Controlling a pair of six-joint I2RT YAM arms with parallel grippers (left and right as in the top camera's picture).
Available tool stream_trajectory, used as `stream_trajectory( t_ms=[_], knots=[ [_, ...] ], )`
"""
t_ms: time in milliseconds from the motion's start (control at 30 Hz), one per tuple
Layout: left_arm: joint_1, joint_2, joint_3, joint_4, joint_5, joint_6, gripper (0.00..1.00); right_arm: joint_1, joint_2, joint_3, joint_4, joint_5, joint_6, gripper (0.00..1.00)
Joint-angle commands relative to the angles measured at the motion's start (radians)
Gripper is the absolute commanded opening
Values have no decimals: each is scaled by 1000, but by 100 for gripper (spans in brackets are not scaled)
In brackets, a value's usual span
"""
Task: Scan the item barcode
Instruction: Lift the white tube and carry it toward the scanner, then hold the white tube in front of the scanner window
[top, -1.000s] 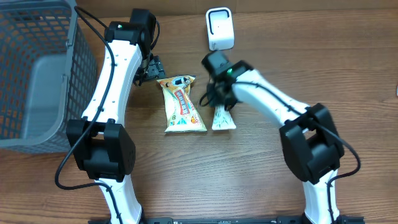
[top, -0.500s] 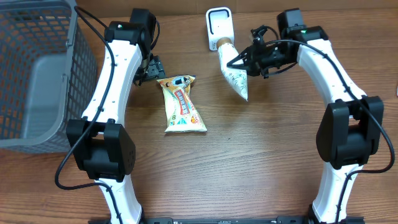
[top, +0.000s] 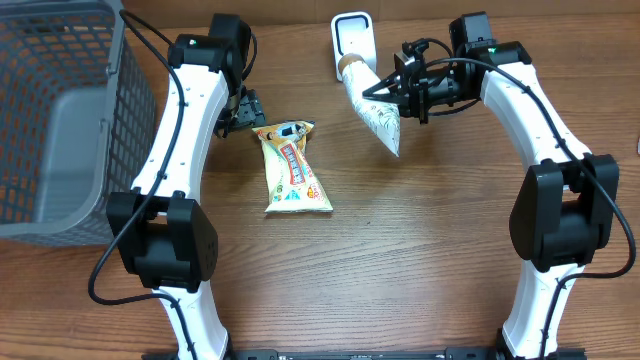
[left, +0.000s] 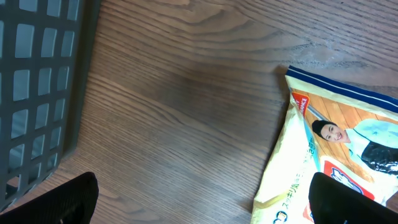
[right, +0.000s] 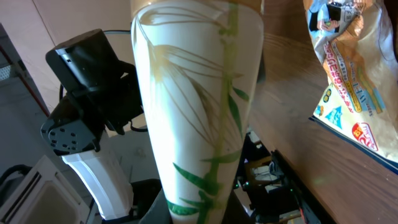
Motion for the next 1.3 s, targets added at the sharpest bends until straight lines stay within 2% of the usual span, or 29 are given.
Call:
stream_trajectory(
  t_ms=[0, 200, 267, 467, 500, 667, 900, 1033, 1267],
  knots=[
    [-7, 8, 3, 0, 0, -14, 100, 0, -12, 28, 39, -74, 24, 4],
    [-8, 8, 3, 0, 0, -14, 100, 0, -12, 28, 116, -66, 50, 4],
    [-8, 8, 3, 0, 0, -14, 100, 0, -12, 28, 156, -7, 53, 4],
    [-6, 8, 3, 0, 0, -14, 100, 3, -12, 28, 193, 430, 80, 4],
    [-7, 8, 3, 0, 0, -14, 100, 10, -12, 28, 244, 571, 82, 4],
    [-7, 8, 3, 0, 0, -14, 100, 51, -12, 28, 452, 872, 82, 4],
    [-7, 8, 3, 0, 0, -14, 100, 173, -5, 28, 686, 1446, 78, 4],
    [-7, 8, 3, 0, 0, -14, 100, 246, 14, 28, 807, 1603, 59, 4],
    [-7, 8, 3, 0, 0, -14, 100, 298, 100, 28, 957, 1717, 52, 4]
  ],
)
